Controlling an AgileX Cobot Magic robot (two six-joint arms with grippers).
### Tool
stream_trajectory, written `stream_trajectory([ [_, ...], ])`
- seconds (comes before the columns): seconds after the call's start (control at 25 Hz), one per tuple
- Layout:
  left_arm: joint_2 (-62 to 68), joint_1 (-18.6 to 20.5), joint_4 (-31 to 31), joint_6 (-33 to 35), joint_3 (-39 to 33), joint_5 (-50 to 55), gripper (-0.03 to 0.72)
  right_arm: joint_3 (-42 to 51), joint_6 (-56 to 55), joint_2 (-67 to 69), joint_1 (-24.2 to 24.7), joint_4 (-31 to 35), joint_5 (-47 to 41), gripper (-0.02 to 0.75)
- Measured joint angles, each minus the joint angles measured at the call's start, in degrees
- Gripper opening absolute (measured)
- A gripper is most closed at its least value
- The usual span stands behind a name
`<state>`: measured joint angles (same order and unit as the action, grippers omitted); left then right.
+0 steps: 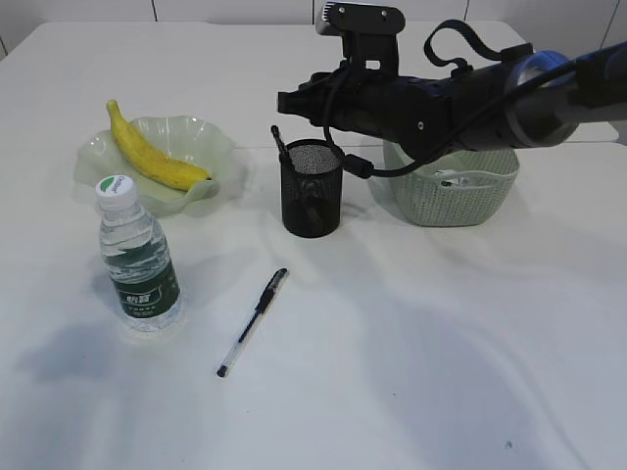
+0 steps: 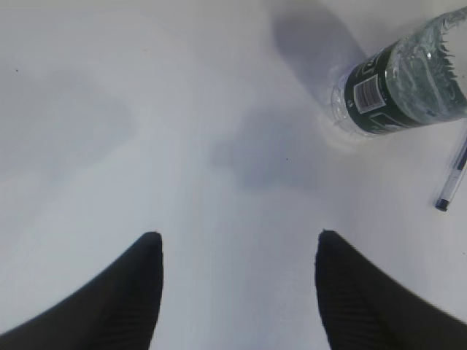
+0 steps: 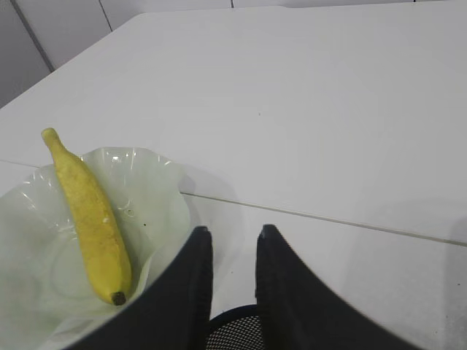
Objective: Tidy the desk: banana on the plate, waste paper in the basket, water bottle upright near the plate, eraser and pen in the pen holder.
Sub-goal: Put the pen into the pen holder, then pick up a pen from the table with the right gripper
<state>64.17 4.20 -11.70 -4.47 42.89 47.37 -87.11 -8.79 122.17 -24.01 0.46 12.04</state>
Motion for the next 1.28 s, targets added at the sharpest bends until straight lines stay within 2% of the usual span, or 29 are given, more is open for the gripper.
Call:
stream_trajectory([
  [0.2, 0.00, 0.00, 0.00, 0.00, 0.00, 0.00, 0.465, -0.03, 0.00, 0.00, 0.00, 0.00, -0.28, 0.164],
  [0.32, 0.00, 0.00, 0.00, 0.00, 0.00, 0.00, 0.465, -0.03, -0.85, -0.37, 0.00, 0.00, -3.89, 0.167],
  [0.48, 0.00, 0.00, 0.00, 0.00, 0.00, -0.09, 0.465, -0.12, -1.09, -3.70, 0.00, 0.87, -18.51, 0.184],
  [0.64, 0.00, 0.00, 0.00, 0.00, 0.00, -0.09, 0.465, -0.24, -1.53, -8.60, 0.00, 3.56, -34.06, 0.241],
  [0.8, 0.00, 0.00, 0.00, 0.00, 0.00, -0.09, 0.465, -2.83, -1.78, -11.92, 0.00, 11.58, -47.94, 0.309],
  [0.88, 0.00, 0.00, 0.00, 0.00, 0.00, -0.09, 0.465, -4.74, -1.99, -12.53, -0.12, 15.80, -53.97, 0.323],
  [0.96, 0.00, 0.00, 0.00, 0.00, 0.00, -0.09, 0.465, -6.34, -4.11, -12.63, -1.07, 17.21, -58.03, 0.328],
  [1.12, 0.00, 0.00, 0.00, 0.00, 0.00, -0.09, 0.465, -7.41, -14.11, -12.68, -5.39, 16.86, -59.64, 0.331],
  [1.28, 0.00, 0.00, 0.00, 0.00, 0.00, -0.09, 0.465, -7.54, -25.77, -11.52, -10.19, 10.62, -59.53, 0.333],
])
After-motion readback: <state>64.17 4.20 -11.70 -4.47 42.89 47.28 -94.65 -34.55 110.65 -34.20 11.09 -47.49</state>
